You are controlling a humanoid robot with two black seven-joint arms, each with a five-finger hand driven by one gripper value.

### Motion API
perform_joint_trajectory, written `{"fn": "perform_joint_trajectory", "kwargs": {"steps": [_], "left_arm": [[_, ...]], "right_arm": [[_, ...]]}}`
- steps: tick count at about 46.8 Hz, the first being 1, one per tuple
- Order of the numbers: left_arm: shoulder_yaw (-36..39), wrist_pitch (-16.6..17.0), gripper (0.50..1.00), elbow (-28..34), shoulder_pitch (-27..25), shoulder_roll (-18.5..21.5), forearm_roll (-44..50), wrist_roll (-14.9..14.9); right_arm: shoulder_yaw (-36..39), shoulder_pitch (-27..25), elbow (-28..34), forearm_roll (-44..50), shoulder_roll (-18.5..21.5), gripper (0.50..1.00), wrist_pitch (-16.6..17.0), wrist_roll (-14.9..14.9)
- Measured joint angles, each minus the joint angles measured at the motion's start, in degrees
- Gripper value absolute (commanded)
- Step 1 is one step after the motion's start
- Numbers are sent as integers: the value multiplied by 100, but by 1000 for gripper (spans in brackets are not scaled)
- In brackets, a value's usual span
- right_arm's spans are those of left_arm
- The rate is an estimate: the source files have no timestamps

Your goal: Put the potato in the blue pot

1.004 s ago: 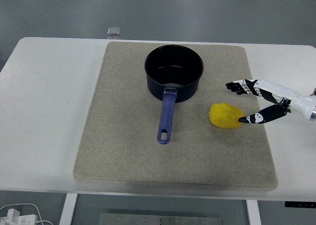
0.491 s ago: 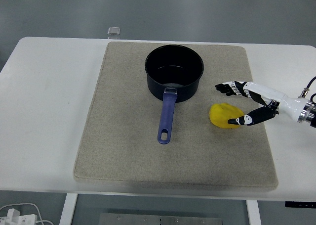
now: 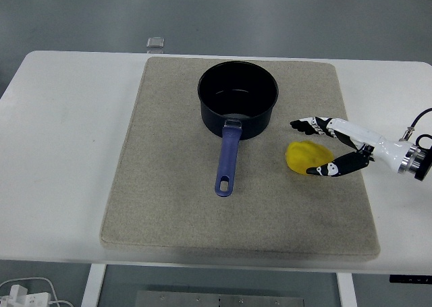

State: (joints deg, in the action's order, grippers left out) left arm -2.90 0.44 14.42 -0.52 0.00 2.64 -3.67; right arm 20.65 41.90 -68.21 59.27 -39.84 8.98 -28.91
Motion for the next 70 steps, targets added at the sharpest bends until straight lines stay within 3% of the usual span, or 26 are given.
{"fn": "perform_joint_trajectory", "kwargs": {"steps": [22,28,30,32,34,44,48,53,54,70], "left_arm": [[0,0,994,0,0,0,0,3],[2,0,994,0,0,0,0,2],[2,0,992,0,0,0,0,1],[2,0,992,0,0,0,0,0],[1,0,994,-3,0,0,0,0],[0,0,992,-6,-1,0,5,4],[0,0,994,-7,-1,0,5,4],[0,0,994,-8,0,0,5,4],[0,0,994,-8,-1,0,5,3],[-7,6,994,-9,-1,0,8,4]], "right_arm": [[40,-186,80,-17,81,926,-102,-21],[22,-191,80,-28,82,917,-103,-192],[16,-191,80,-37,82,877,-92,-250],[11,-198,80,-45,82,742,-87,-274],[3,-200,86,-47,82,689,-89,-288],[-12,-233,143,-33,97,680,-98,-309],[-17,-235,168,-22,108,648,-98,-294],[-18,-232,274,-22,157,509,-100,-282],[-18,-231,294,-22,185,500,-100,-282],[-50,-235,459,-4,395,500,-110,-261]]}}
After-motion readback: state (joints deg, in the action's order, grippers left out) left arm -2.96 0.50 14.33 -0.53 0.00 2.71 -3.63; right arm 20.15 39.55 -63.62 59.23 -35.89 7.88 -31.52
